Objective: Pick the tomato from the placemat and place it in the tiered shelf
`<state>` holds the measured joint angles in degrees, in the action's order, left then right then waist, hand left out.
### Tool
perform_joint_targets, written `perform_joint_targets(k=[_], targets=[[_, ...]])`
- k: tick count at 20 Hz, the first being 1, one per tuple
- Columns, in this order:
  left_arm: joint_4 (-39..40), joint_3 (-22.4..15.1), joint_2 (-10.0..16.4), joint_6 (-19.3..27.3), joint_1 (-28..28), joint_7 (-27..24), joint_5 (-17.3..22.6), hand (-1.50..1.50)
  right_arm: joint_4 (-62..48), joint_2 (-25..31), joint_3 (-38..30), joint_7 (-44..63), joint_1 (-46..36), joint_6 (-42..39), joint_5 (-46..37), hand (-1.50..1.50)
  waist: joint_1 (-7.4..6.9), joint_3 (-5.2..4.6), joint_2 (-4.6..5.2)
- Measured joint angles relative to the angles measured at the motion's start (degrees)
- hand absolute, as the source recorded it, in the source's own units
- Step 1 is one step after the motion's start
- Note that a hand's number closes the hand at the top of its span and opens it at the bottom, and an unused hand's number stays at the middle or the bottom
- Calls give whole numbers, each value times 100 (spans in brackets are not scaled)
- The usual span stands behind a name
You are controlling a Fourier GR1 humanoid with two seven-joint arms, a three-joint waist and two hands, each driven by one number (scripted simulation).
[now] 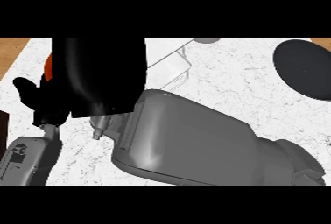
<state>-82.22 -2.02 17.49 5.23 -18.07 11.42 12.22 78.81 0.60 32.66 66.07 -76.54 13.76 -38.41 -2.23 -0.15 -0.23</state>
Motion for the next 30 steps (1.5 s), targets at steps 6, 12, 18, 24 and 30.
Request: perform_joint_targets(k=[6, 12, 18, 24, 30], targets=[[-159, 127, 31, -13, 249, -47, 24, 0, -364, -16, -518, -275, 182, 137, -153, 150, 124, 10, 9], [-143, 193, -7, -38, 265, -56, -31, 0, -590, -26, -875, -654, 556, 306, -275, 150, 176, 12, 20], [-161, 295, -29, -136, 364, -128, -63, 0, -522, 54, -1219, -1049, 1058, 293, -320, 150, 200, 14, 19], [-160, 381, -56, -187, 268, 2, -96, 0, -552, 113, -1569, -1491, 1333, 186, -339, 150, 204, 14, 22], [-355, 382, -94, -229, 409, 7, -145, 0, -905, 193, -1944, -1622, 1683, 656, -705, -150, 184, 15, 27]])
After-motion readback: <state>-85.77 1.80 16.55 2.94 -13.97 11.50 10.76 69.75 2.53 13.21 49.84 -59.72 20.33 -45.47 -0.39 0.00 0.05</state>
